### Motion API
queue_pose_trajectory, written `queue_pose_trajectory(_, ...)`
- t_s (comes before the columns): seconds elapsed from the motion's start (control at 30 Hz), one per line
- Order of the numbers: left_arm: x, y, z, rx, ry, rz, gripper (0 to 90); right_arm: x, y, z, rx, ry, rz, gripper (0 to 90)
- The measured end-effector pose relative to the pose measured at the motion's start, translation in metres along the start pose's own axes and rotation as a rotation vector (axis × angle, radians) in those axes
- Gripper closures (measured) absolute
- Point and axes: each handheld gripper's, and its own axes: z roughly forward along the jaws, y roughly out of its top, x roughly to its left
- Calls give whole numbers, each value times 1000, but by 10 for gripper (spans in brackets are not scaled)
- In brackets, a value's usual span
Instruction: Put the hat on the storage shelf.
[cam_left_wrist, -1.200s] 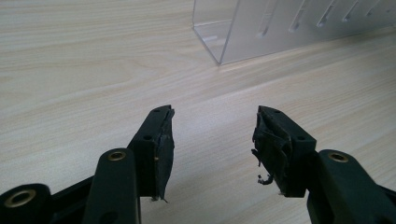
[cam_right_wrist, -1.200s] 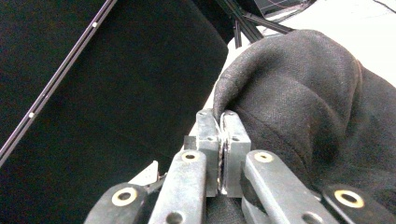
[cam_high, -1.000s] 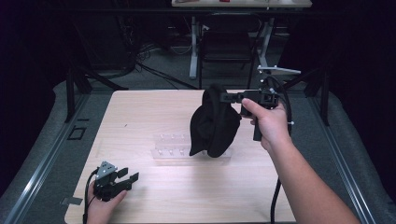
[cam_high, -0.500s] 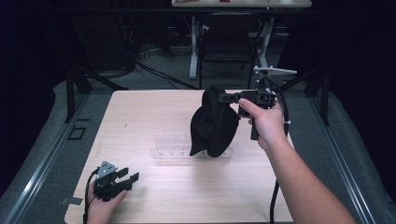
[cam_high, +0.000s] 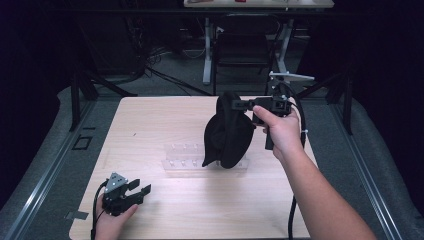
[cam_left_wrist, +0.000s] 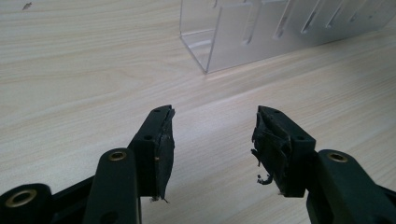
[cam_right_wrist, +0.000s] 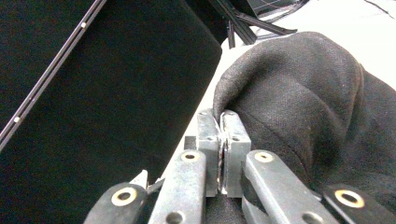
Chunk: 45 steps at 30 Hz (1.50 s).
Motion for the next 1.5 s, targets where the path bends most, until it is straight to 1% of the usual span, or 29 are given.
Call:
queue_pose_trajectory(0.13,-4,3,-2,-19,-11,3,478,2,0,3,3,5,-5,884)
queue_pose_trajectory(0.17,-7,6,-3,-22,-24,16,487,3,0,4,4,4,-9,883)
queue_pose_trajectory(0.2,-7,6,-3,-22,-24,16,490,4,0,5,1,2,-6,883)
queue_pose_trajectory(0.27,-11,8,-3,-27,-28,34,490,5,1,6,3,6,-8,883)
queue_pose_trajectory(0.33,-13,10,-3,-29,-29,40,491,6,1,7,1,5,-9,883)
queue_pose_trajectory(0.37,-16,14,-4,-31,-33,51,492,7,0,9,5,13,-11,883)
queue_pose_trajectory(0.43,-19,18,-6,-48,-45,55,498,8,0,11,8,17,-11,883)
queue_pose_trajectory(0.47,-19,18,-6,-48,-45,55,502,8,0,11,8,17,-11,883)
queue_pose_trajectory(0.5,-22,22,-6,-63,-55,69,503,11,-1,13,10,21,-11,883)
queue_pose_trajectory(0.53,-22,22,-6,-63,-55,69,508,11,-1,13,10,21,-11,883)
queue_pose_trajectory(0.57,-27,28,-6,-76,-64,90,508,12,-1,15,15,23,-16,883)
queue_pose_trajectory(0.67,-32,35,-3,-86,-74,110,511,14,-1,18,19,30,-17,883)
queue_pose_trajectory(0.8,-42,48,2,-107,-98,116,520,16,-2,22,22,43,-16,883)
queue_pose_trajectory(0.87,-49,54,5,-120,-116,119,523,16,-3,23,28,50,-19,883)
queue_pose_trajectory(1.0,-60,63,10,-134,-137,133,526,15,-4,26,25,71,-8,883)
queue_pose_trajectory(1.1,-68,69,14,-142,-147,143,530,13,-5,27,27,84,-3,883)
queue_pose_trajectory(1.13,-68,69,14,-142,-147,143,533,13,-5,27,29,87,-1,883)
queue_pose_trajectory(1.2,-76,74,17,-140,-156,158,537,13,-5,28,28,90,-1,882)
queue_pose_trajectory(1.3,-83,78,19,-138,-163,176,546,14,-5,29,25,94,1,882)
queue_pose_trajectory(1.33,-86,80,19,-134,-168,189,552,14,-5,29,25,95,2,882)
queue_pose_trajectory(1.4,-87,82,20,-138,-171,191,568,13,-5,30,23,98,3,882)
queue_pose_trajectory(1.47,-94,86,21,-132,-177,217,578,14,-5,31,22,102,6,882)
queue_pose_trajectory(1.5,-96,87,22,-134,-181,218,585,14,-5,32,27,103,7,882)
